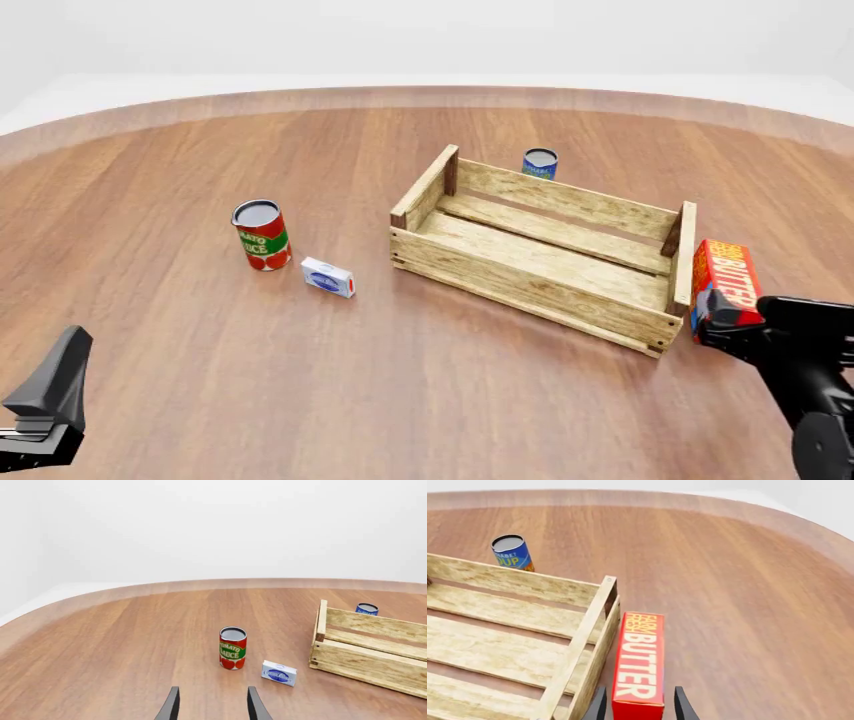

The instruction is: Pick up the butter and put it in the tray.

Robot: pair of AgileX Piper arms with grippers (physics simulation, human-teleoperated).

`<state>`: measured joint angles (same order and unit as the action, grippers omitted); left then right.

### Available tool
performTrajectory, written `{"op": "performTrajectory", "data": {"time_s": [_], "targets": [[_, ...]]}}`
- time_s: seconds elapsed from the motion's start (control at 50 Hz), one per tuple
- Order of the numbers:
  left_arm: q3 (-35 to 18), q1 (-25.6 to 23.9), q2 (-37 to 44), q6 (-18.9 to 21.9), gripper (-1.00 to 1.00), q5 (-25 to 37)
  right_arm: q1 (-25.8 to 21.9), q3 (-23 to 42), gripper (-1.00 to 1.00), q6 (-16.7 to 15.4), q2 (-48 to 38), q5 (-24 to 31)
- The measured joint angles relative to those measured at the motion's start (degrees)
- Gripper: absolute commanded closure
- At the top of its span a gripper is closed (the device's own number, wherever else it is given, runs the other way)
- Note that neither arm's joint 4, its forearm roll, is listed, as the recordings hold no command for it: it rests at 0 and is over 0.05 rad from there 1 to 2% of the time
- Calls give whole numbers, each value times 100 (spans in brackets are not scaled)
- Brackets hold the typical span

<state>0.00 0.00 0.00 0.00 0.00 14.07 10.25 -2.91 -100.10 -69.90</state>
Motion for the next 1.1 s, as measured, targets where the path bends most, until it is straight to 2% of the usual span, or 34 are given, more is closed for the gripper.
{"op": "performTrajectory", "data": {"time_s": [1.0,1.02,1.1], "targets": [[0,0,0,0,-100,0,-27,541,-100,36,-1068,0],[0,0,0,0,-100,0,-29,547,100,40,-1082,0],[0,0,0,0,-100,0,-25,558,100,19,-1078,0]]}}
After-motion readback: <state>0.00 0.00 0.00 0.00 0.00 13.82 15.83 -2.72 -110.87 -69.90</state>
